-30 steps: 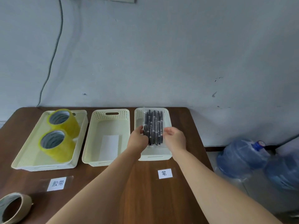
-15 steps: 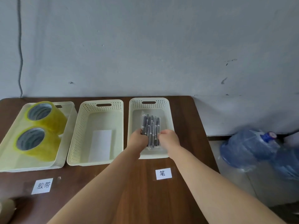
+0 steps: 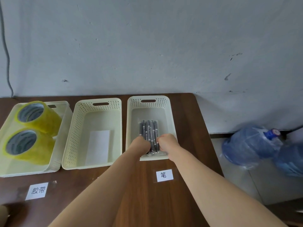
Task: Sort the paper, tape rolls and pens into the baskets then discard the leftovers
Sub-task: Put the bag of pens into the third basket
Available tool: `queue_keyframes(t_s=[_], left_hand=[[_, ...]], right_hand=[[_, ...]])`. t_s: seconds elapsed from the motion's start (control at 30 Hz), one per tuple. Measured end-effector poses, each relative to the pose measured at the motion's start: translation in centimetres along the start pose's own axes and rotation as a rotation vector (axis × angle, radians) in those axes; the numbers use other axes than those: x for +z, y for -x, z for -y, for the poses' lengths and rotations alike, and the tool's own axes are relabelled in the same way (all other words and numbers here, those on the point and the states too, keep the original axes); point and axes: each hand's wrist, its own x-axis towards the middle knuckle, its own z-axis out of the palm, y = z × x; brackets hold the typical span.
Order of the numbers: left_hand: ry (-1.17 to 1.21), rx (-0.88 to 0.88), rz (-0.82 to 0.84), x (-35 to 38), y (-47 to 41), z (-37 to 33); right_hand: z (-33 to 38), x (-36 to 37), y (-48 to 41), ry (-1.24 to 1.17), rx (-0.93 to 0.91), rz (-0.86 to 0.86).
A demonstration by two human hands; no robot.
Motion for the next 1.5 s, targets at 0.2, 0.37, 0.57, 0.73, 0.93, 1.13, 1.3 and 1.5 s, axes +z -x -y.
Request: queue_keyframes(t_s=[0.2,0.37,0.57,0.73,0.93,1.13,1.3,1.5], left_hand=[[0.053,0.074,-0.021,-1.0,0.8,-0.4],[0.142,0.197,-0.147,-2.8,2.6,-1.0],[0.267,0.271,-0.232,-5.2,5.9,-1.5],[0.360,0.338,-0.280,-7.1,9.0,-1.2],[0.452,0.403,-0.311,-8.5,12.7,-1.2],[0.545,0.467,-0.331,-10.1,16.6,-1.0],[0.645,0.505,-0.386,-12.0,20.5,0.0],[0.755,0.487,-0.512,-14.4,24.8,3.8]], right_hand=[[0.5,-0.1,1.6,-0.009,-0.117,-0.088],[1.7,0.2,3.7,-0.052,-0.208,-0.114],[3.5,0.4,7.2,-0.083,-0.313,-0.177],[4.4,0.7,10.9,-0.146,-0.366,-0.232],[5.5,0.7,15.9,-0.219,-0.464,-0.301],[6.6,0.6,19.7,-0.282,-0.556,-0.303],[7.7,1.7,22.2,-0.296,-0.634,-0.263],[8.1,5.3,25.9,-0.325,-0.730,-0.138]])
